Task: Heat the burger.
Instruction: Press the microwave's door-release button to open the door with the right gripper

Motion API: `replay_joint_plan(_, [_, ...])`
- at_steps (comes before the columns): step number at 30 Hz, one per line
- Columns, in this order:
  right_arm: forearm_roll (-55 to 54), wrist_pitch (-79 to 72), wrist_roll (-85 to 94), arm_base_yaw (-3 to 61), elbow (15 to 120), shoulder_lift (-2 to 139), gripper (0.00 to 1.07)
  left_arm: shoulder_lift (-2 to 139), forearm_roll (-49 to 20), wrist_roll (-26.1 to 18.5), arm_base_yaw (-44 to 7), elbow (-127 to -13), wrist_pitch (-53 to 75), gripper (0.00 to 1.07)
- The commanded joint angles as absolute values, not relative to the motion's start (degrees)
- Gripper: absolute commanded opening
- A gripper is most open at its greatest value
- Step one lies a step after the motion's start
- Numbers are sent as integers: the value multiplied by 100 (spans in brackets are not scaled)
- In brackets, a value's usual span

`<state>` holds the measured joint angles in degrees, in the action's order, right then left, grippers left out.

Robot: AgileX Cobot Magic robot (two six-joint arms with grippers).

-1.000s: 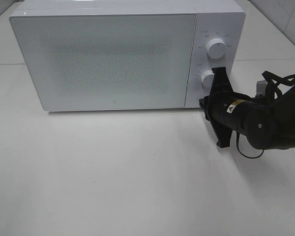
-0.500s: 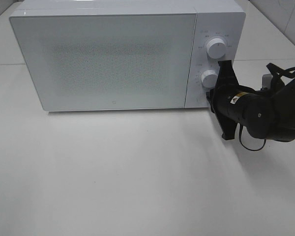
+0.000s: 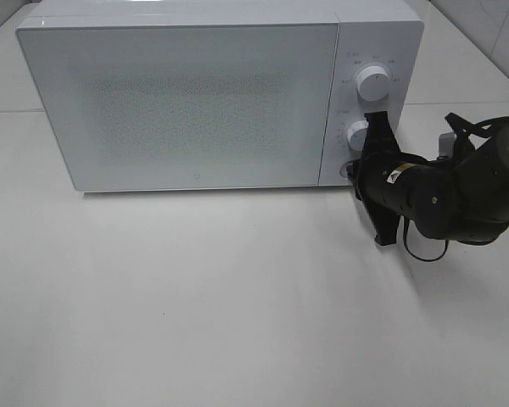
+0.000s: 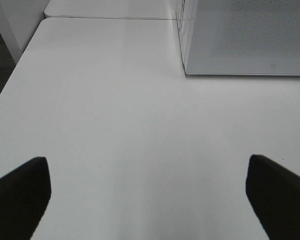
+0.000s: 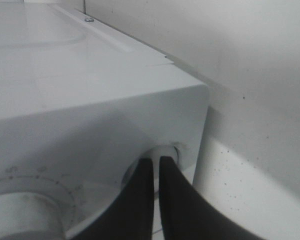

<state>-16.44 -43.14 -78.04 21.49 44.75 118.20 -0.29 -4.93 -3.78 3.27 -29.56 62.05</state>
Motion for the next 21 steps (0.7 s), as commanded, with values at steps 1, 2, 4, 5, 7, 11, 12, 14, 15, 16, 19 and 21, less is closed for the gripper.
replay_joint_plan(1, [-1536,-4830,-7821,2114,4578,11820,1,-40,-504,-355,344,-2951,6125,98])
replay_joint_plan(2, [-1536,-4830,-7821,2114,4578,11820,1,-40,-504,-355,344,-2951,6125,98])
replay_joint_plan(4, [-1564,-5088,-7752,2114,4584,11820,1,-40,-504,-355,344,-2951,6125,98])
replay_joint_plan(5, [-1564,-5088,-7752,2114,4584,11820,1,-40,-504,-355,344,-2951,6125,98])
replay_joint_plan(7, [-1679,-5168,-7683,2114,4635,11832,1,-40,-504,-355,344,-2951,6125,98])
replay_joint_plan(11, [-1776,-5220,-7620,2114,4756,11837,1,-40,-504,-355,344,-2951,6125,98])
replay_joint_plan(12, [-1902,-5323,-7586,2114,4836,11837,1,-40,-504,-355,344,-2951,6125,98])
replay_joint_plan(14, [-2137,-5472,-7477,2114,4933,11854,1,-40,-504,-355,344,-2951,6125,98])
replay_joint_plan(15, [-2235,-5552,-7414,2114,4973,11866,1,-40,-504,-355,344,-2951,6125,98])
replay_joint_plan(16, [-2235,-5552,-7414,2114,4973,11866,1,-40,-504,-355,344,-2951,6125,98])
replay_joint_plan(19, [-2527,-5724,-7380,2114,5128,11906,1,-40,-504,-355,344,-2951,6125,98])
replay_joint_plan(21, [-2722,-5970,-7380,2114,5329,11963,1,-40,-504,-355,344,-2951,6125,98])
